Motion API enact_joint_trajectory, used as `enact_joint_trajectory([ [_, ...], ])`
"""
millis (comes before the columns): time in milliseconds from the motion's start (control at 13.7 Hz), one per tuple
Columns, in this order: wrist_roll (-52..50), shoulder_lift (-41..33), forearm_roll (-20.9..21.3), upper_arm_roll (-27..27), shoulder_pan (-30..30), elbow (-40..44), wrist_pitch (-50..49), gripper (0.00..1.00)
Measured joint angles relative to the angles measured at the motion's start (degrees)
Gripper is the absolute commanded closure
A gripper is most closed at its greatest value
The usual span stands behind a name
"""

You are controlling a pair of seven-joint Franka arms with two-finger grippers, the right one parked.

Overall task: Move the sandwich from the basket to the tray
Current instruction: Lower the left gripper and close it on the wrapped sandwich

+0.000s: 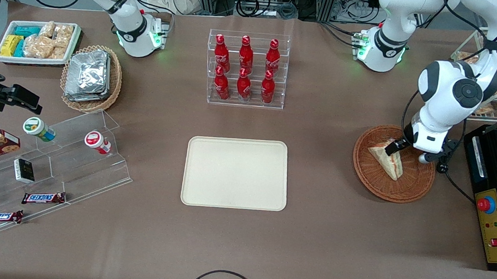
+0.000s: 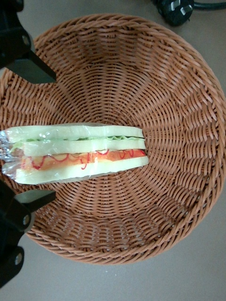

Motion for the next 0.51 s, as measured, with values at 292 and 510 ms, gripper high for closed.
enact_joint_trajectory([
  [292,-1.47,2.52,0.0,-0.26,-0.74,-0.33,3.21,0.0],
  [510,-2.08,4.02,0.0,-0.31,-1.09,-0.42,4.96,0.0],
])
